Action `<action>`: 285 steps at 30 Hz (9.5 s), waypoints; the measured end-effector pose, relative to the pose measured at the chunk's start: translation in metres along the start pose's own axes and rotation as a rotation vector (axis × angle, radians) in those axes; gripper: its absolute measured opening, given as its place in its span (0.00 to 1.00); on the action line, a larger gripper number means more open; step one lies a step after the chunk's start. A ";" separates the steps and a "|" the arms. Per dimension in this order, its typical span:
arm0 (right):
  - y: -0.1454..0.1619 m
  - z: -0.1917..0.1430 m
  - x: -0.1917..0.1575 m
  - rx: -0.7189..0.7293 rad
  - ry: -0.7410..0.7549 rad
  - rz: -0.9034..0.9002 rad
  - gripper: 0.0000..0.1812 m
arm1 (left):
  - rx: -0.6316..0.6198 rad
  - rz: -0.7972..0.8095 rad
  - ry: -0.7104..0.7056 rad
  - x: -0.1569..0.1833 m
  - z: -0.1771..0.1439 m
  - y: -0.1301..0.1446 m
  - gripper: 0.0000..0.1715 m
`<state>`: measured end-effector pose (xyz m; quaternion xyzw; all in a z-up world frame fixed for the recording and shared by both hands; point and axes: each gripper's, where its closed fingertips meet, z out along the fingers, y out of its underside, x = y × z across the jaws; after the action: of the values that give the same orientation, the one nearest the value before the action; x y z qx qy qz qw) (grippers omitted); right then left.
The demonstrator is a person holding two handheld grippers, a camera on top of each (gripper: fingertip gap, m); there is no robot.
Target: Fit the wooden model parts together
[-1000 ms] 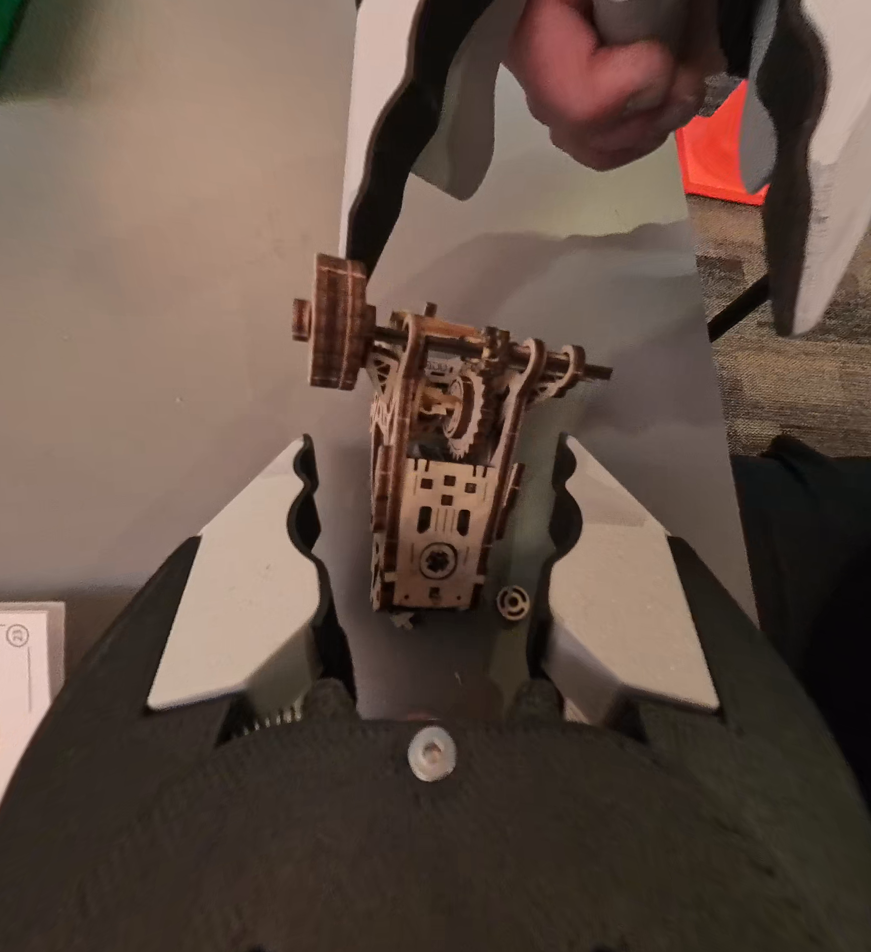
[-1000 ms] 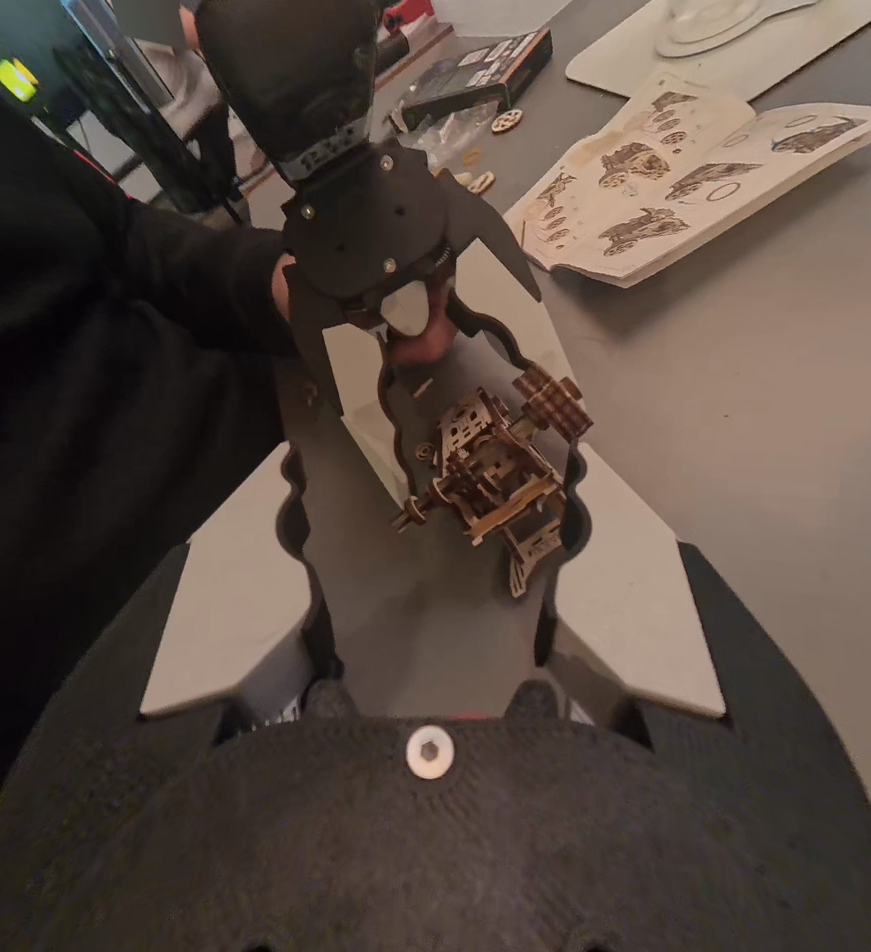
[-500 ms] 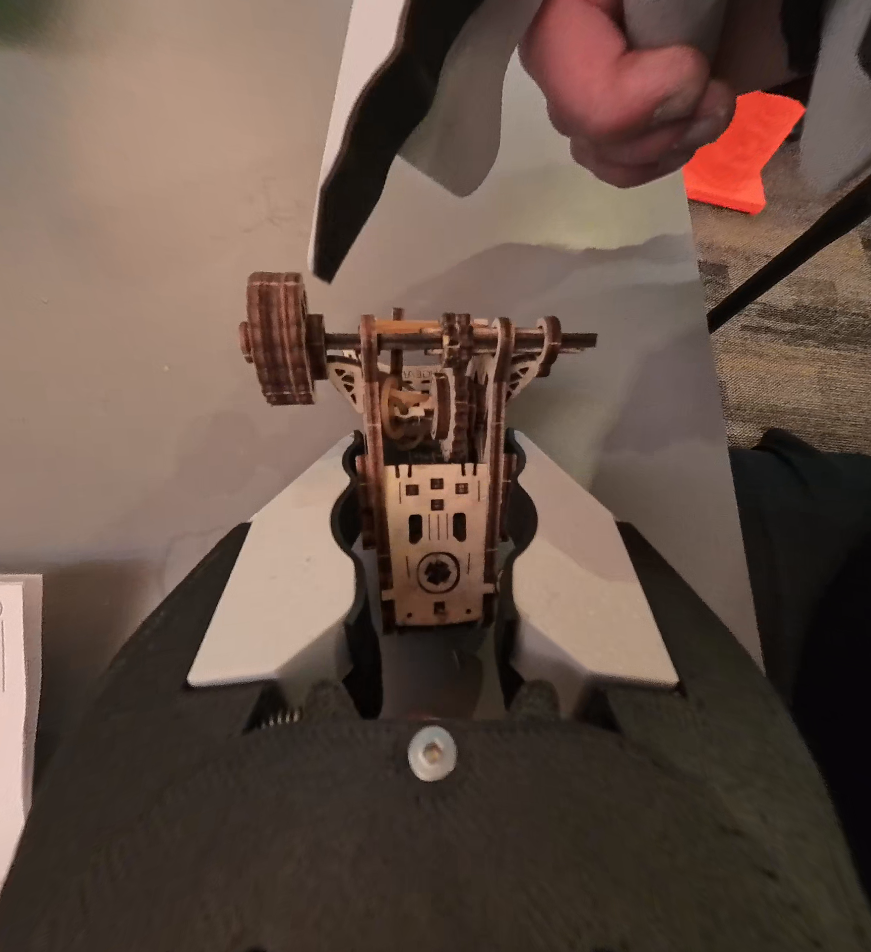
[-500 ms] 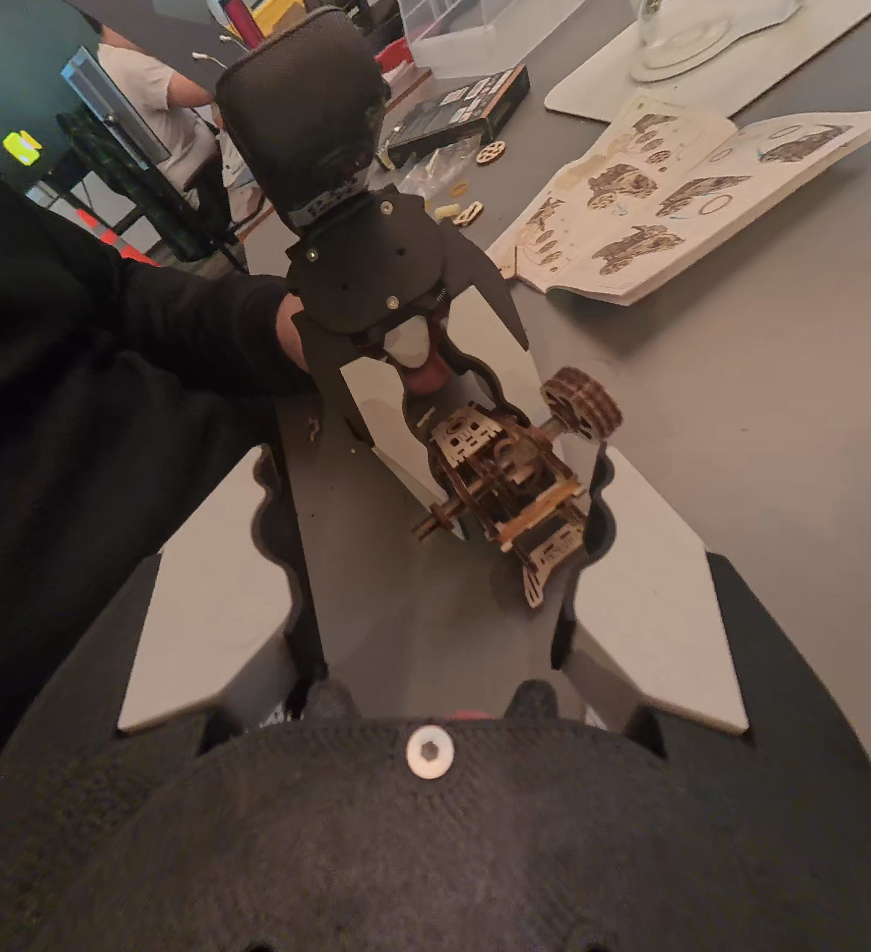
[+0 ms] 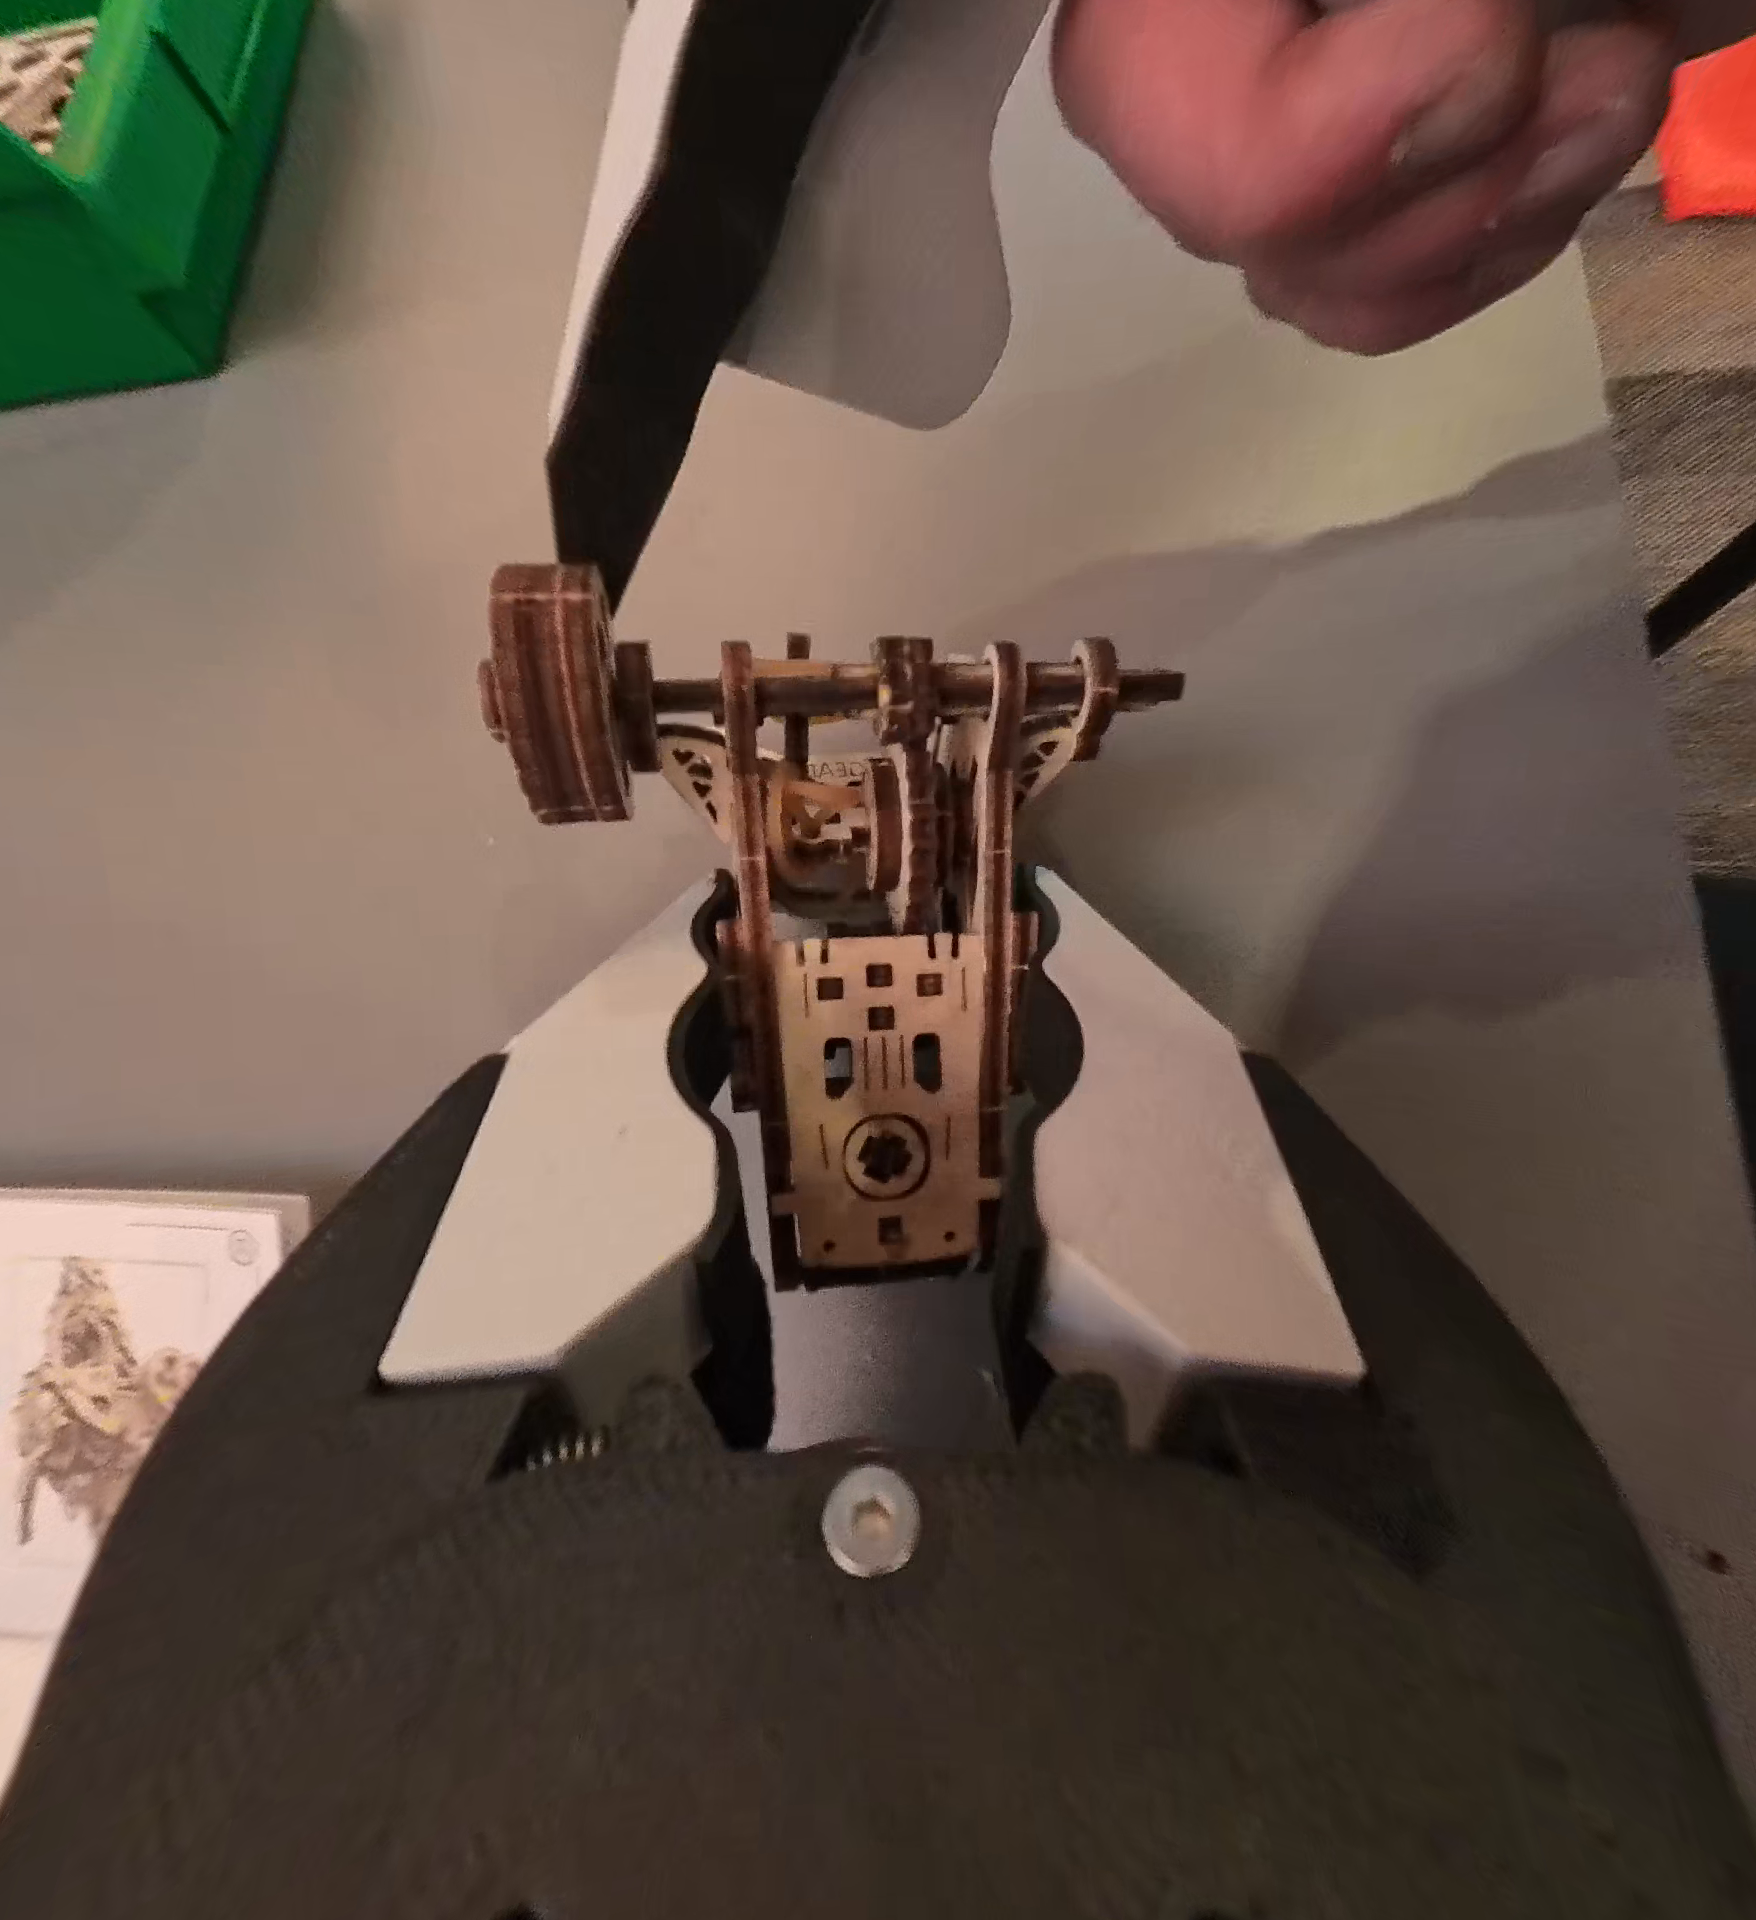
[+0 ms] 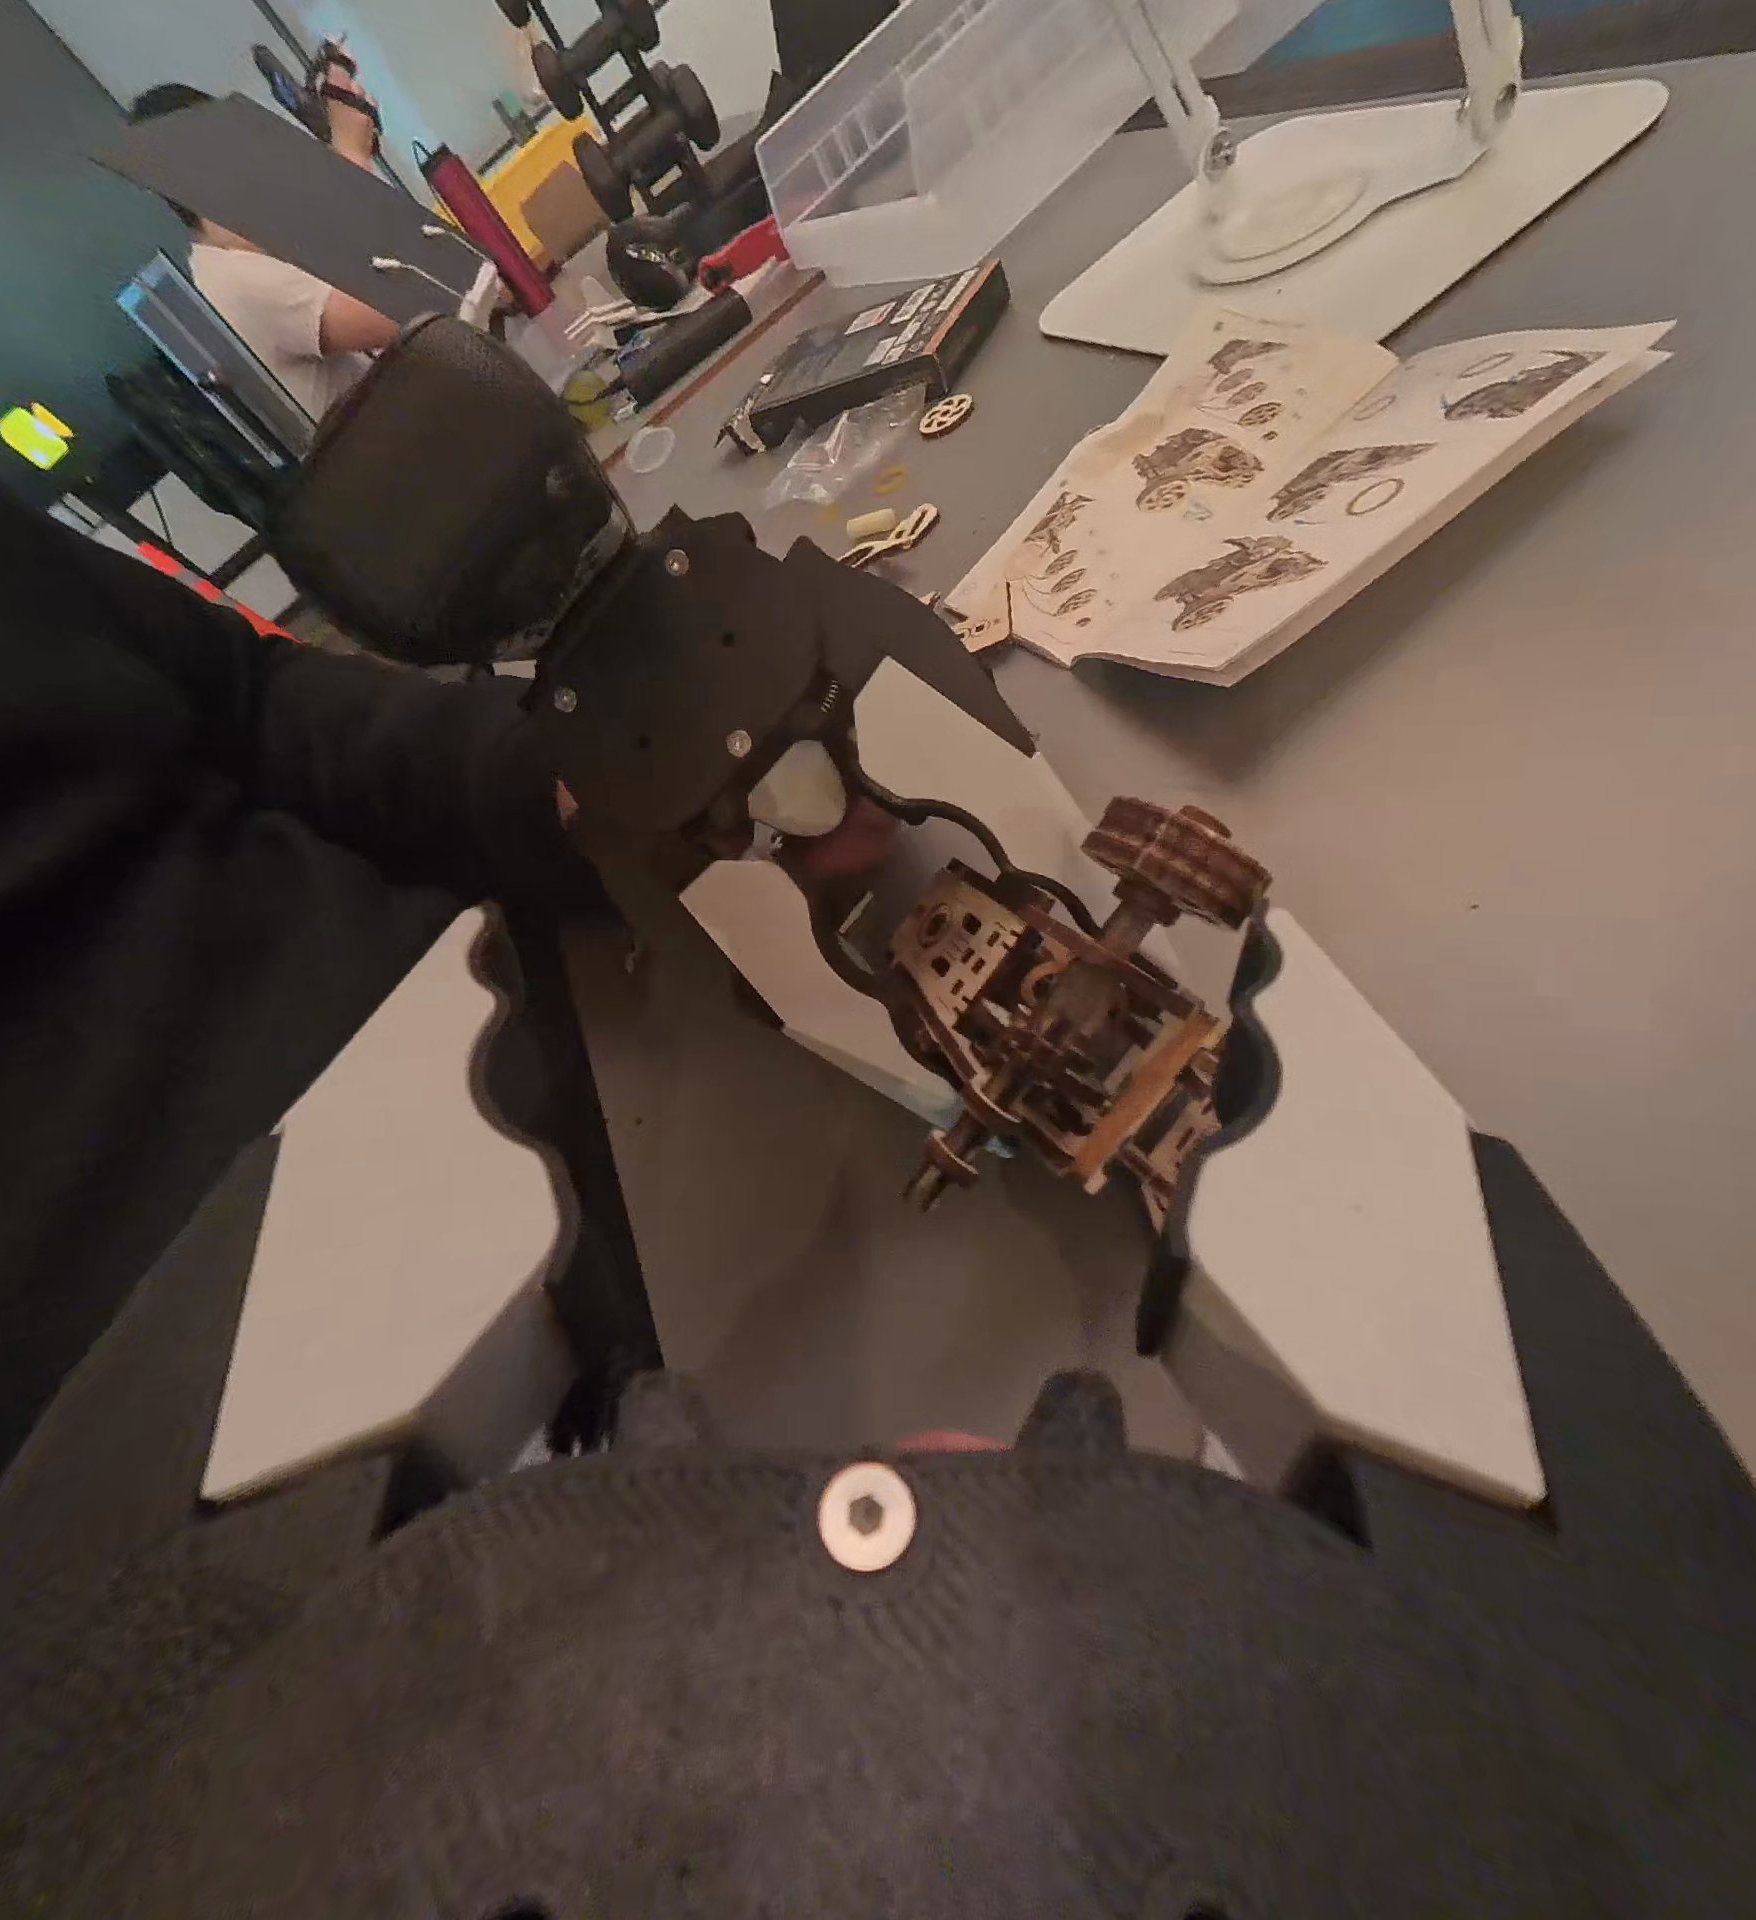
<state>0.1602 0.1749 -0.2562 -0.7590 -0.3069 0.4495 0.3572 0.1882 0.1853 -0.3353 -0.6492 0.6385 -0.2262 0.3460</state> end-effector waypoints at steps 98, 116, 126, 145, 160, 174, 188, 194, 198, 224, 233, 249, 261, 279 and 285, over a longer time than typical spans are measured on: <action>0.060 0.005 0.012 -0.227 0.123 -0.385 0.62 | 0.038 0.010 0.234 0.021 -0.008 0.010 0.28; 0.037 0.000 0.015 -0.127 0.193 -0.583 0.61 | 0.027 0.039 0.278 0.017 -0.010 0.013 0.28; 0.040 -0.007 0.015 -0.134 0.206 -0.571 0.61 | 0.041 0.028 0.278 0.012 -0.008 0.013 0.28; 0.067 0.007 0.028 -0.250 0.192 -0.506 0.61 | 0.017 0.035 0.272 0.008 -0.005 0.016 0.33; 0.014 -0.030 -0.028 -0.011 0.214 -0.506 0.58 | -0.199 -0.279 -0.177 -0.081 -0.211 0.124 0.42; 0.029 0.055 -0.103 -0.250 -0.011 -0.599 0.47 | -0.326 -0.740 -0.289 -0.038 -0.271 0.232 0.35; 0.055 0.136 -0.144 -0.426 -0.191 -0.583 0.35 | -0.401 -0.543 -0.213 -0.006 -0.262 0.263 0.30; 0.059 0.140 -0.152 -0.472 -0.172 -0.574 0.36 | -0.344 -0.471 -0.204 -0.003 -0.257 0.257 0.17; 0.054 0.141 -0.154 -0.456 -0.154 -0.525 0.37 | -0.239 -0.490 -0.232 -0.015 -0.266 0.246 0.25; 0.039 0.133 -0.142 -0.320 -0.074 -0.326 0.37 | -0.448 -0.363 -0.159 -0.185 -0.240 0.275 0.05; 0.044 0.127 -0.134 -0.314 -0.046 -0.285 0.37 | -0.409 -0.309 -0.124 -0.170 -0.235 0.267 0.04; 0.044 0.129 -0.123 -0.298 -0.037 -0.223 0.37 | -0.357 -0.344 -0.099 -0.159 -0.221 0.257 0.20; 0.043 0.127 -0.113 -0.284 -0.016 -0.195 0.37 | -0.321 -0.321 -0.104 -0.156 -0.217 0.250 0.14; 0.015 0.121 -0.093 -0.189 0.113 -0.276 0.37 | -0.080 -0.440 -0.043 -0.146 -0.219 0.187 0.16; -0.036 0.116 -0.082 -0.070 0.326 -0.509 0.30 | 0.462 -0.639 0.330 -0.079 -0.220 0.068 0.16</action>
<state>0.0171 0.1617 -0.2283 -0.7317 -0.4412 0.2071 0.4766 -0.0259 0.2317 -0.2295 -0.6750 0.3846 -0.5600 0.2879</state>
